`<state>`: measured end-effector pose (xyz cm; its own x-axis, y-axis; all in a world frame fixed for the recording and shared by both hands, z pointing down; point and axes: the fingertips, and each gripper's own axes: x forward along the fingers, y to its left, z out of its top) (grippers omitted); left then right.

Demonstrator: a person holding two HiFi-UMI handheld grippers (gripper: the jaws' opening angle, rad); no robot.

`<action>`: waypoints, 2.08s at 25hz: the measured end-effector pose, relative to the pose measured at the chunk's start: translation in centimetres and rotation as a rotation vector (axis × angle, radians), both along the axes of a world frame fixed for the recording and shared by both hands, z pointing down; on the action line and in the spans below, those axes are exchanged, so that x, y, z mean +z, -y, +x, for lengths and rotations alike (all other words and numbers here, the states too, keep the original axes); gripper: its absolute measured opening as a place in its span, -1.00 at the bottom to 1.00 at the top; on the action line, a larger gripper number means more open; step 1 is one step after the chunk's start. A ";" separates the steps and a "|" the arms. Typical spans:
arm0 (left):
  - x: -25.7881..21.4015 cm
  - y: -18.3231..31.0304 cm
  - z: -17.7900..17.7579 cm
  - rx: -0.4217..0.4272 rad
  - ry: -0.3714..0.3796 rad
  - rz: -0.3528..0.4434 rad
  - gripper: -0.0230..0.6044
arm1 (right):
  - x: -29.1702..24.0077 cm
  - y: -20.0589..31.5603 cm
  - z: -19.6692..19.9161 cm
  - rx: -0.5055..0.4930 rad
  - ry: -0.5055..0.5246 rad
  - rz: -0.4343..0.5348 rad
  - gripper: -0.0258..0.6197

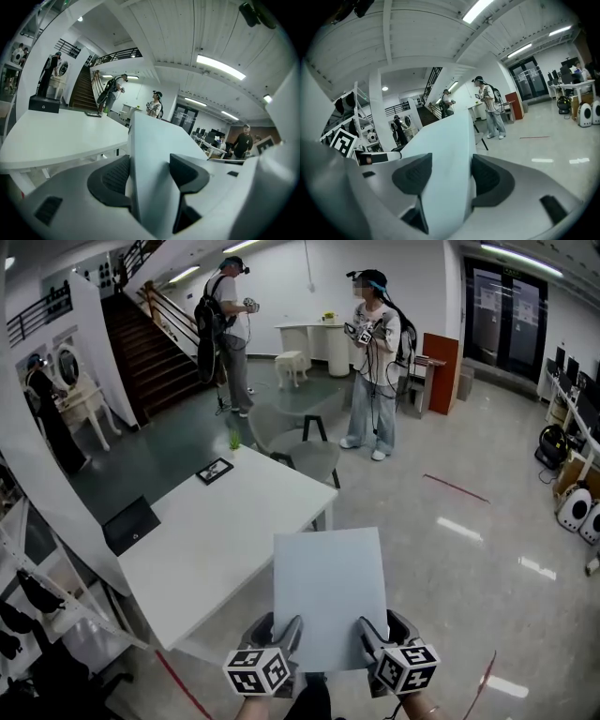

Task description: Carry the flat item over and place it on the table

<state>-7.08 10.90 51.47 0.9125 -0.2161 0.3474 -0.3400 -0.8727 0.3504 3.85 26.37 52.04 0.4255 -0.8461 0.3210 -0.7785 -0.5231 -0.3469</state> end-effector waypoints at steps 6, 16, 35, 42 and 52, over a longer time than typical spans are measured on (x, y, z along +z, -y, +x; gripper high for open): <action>-0.4 8.1 5.6 -0.006 -0.011 0.009 -0.07 | -0.4 8.2 5.6 -0.003 -0.016 -0.001 -0.13; -1.0 20.4 9.5 -0.075 -0.025 0.004 -0.08 | -1.5 21.2 10.7 -0.062 -0.036 -0.013 -0.13; 0.5 34.6 7.6 -0.414 0.011 -0.014 -0.08 | 0.1 40.2 12.8 -0.401 -0.012 -0.036 -0.13; 0.2 37.7 6.8 -0.592 0.022 -0.010 -0.09 | 0.1 46.3 13.5 -0.580 -0.009 -0.041 -0.13; 0.7 39.0 5.7 -0.788 0.055 -0.014 -0.09 | 1.0 51.2 13.4 -0.773 0.010 -0.049 -0.13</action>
